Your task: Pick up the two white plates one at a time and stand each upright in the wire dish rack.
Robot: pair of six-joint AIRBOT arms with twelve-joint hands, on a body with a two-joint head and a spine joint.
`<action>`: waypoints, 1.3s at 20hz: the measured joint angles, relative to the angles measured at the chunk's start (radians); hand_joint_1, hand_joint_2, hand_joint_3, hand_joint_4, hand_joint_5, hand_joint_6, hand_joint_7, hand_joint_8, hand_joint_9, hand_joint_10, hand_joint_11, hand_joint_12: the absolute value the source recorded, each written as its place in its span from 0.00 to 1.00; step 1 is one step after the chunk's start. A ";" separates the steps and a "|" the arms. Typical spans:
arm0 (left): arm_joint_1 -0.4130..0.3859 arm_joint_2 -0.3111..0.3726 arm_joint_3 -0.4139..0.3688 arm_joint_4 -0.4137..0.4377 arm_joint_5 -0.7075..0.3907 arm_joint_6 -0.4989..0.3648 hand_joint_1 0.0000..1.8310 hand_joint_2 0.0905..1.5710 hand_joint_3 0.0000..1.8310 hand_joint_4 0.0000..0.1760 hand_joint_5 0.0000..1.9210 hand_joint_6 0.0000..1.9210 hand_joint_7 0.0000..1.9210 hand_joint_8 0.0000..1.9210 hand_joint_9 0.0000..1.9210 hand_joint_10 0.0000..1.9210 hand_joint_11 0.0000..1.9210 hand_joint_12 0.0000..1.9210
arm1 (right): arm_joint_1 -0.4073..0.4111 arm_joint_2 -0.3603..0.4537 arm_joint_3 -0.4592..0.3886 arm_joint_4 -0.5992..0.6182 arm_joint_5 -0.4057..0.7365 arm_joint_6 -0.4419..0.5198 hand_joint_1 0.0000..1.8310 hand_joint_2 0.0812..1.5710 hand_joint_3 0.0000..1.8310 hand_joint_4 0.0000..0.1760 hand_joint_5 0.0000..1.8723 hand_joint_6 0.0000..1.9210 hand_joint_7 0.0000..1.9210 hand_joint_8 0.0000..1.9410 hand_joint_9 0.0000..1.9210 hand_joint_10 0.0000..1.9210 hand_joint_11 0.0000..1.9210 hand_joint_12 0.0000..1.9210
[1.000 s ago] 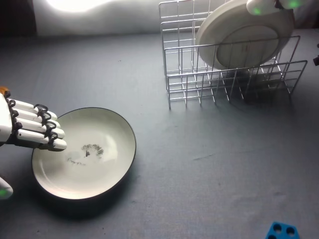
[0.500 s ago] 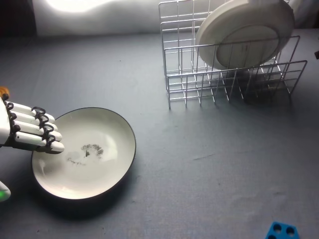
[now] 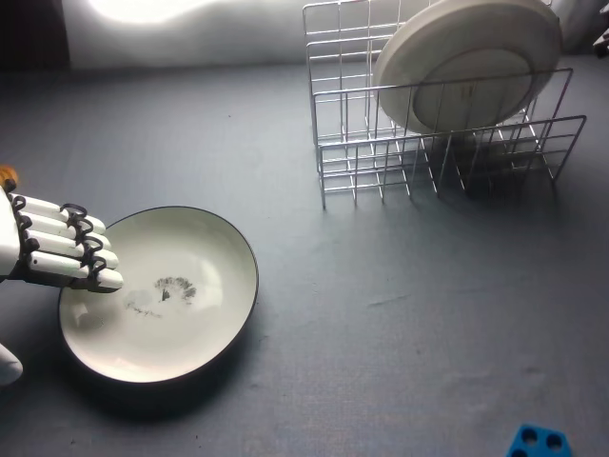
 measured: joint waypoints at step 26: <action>0.079 -0.005 -0.003 0.002 0.013 0.002 0.00 0.72 0.00 0.00 0.01 0.00 0.00 0.00 0.00 0.00 0.00 0.00 | -0.113 -0.209 -0.278 -0.032 0.024 -0.624 0.60 0.63 0.00 0.00 0.00 0.00 0.00 0.00 0.00 0.00 0.00 0.00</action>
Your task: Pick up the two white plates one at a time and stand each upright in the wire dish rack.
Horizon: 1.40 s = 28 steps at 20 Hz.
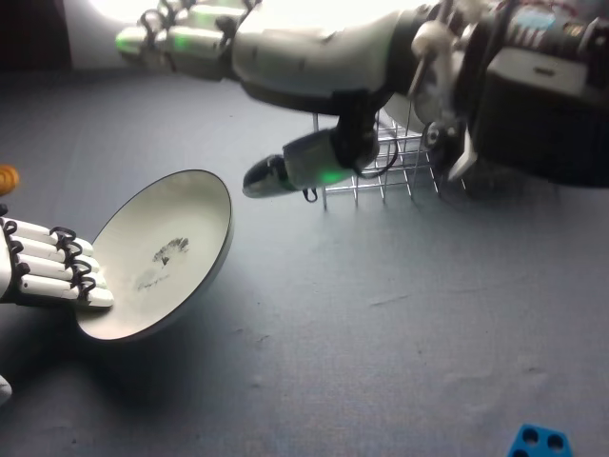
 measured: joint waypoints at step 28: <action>-0.001 -0.002 0.002 -0.001 0.000 -0.007 0.00 0.72 0.00 0.00 0.01 0.00 0.02 0.00 0.01 0.00 0.00 0.00 | -0.233 -0.315 0.171 0.258 0.170 -0.568 0.59 0.66 0.00 0.00 0.01 0.00 0.00 0.00 0.00 0.00 0.00 0.04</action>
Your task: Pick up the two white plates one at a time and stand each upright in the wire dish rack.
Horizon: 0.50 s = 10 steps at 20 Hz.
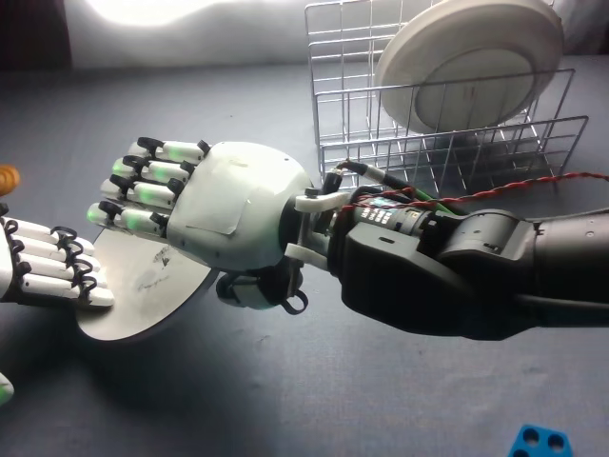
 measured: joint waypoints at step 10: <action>-0.013 -0.013 0.006 0.010 -0.001 -0.007 0.00 0.72 0.00 0.00 0.02 0.01 0.02 0.00 0.01 0.00 0.00 0.00 | -0.030 -0.065 0.077 0.000 0.009 0.010 0.49 0.67 0.01 0.00 0.00 0.00 0.00 0.00 0.00 0.00 0.01 0.00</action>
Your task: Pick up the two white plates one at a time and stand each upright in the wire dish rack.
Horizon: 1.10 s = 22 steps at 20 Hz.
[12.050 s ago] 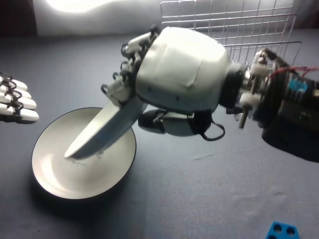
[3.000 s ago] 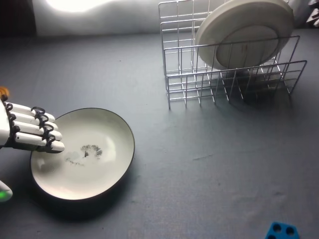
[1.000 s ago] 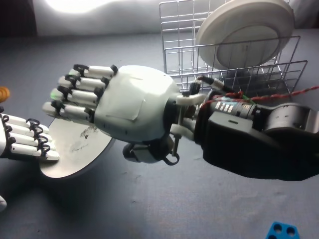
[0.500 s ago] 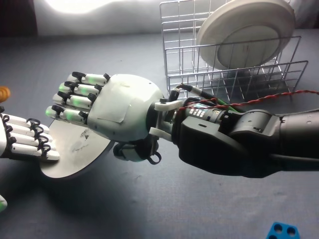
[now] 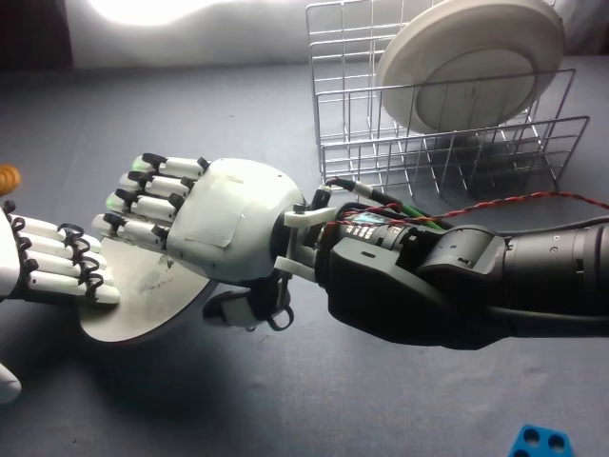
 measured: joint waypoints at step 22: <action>-0.073 -0.012 -0.005 0.024 -0.009 -0.028 0.00 0.73 0.00 0.00 0.01 0.00 0.01 0.00 0.00 0.00 0.00 0.00 | -0.002 0.072 -0.057 -0.017 0.045 -0.003 0.67 0.68 0.00 0.11 0.52 0.53 0.55 0.45 0.60 0.24 0.41 0.61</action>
